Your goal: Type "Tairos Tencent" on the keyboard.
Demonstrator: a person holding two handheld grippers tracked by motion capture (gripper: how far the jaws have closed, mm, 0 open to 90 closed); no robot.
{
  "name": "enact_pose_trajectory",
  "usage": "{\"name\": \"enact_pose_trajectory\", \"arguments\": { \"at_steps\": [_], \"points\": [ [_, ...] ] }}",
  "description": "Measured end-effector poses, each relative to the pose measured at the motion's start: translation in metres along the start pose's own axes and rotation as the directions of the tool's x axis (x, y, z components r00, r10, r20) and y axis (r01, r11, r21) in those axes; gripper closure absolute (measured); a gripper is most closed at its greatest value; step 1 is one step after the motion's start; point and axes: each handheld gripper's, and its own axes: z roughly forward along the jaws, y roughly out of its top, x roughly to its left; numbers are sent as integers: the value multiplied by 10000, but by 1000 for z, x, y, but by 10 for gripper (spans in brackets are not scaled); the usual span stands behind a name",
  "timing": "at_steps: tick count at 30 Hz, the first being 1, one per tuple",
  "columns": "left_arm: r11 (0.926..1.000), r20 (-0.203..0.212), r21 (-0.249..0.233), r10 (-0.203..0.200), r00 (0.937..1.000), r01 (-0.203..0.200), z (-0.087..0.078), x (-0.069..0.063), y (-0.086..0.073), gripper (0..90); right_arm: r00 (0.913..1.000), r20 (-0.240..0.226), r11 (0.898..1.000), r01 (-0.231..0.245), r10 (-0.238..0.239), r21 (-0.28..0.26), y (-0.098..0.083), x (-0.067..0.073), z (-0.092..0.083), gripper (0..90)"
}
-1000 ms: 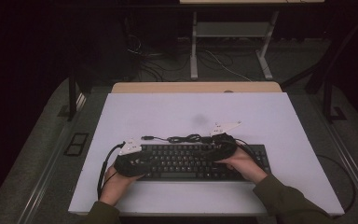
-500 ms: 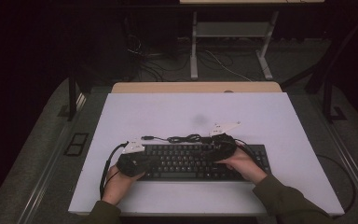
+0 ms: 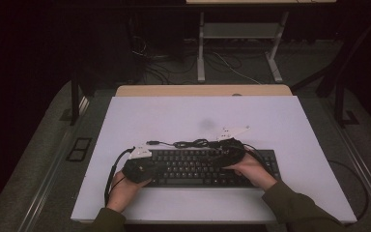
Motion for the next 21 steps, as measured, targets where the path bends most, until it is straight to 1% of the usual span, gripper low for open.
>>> {"name": "enact_pose_trajectory", "arguments": {
  "at_steps": [9, 12, 14, 17, 21],
  "points": [
    [10000, -22, 69, 15, 10000, -15, 1, -1, 0, 894, 10000, -9, 10000, 19, -19, 7, 0, 1, 0, 278],
    [9998, -54, 201, 28, 10000, -27, 2, -1, 0, 894, 10000, -6, 10000, 29, -29, 18, 0, 1, 0, 278],
    [9998, -61, 174, -16, 10000, 17, 3, -1, 0, 895, 10000, 1, 10000, 12, -12, 19, 0, 1, 0, 278],
    [9997, -74, 255, 10, 10000, -8, 3, -1, 0, 895, 10000, 4, 10000, 18, -18, 16, 0, 1, 0, 278],
    [9997, -76, 240, 19, 10000, -17, 3, -1, 0, 895, 10000, 3, 10000, 37, -37, 15, 0, 1, 1, 278]
  ]
}}
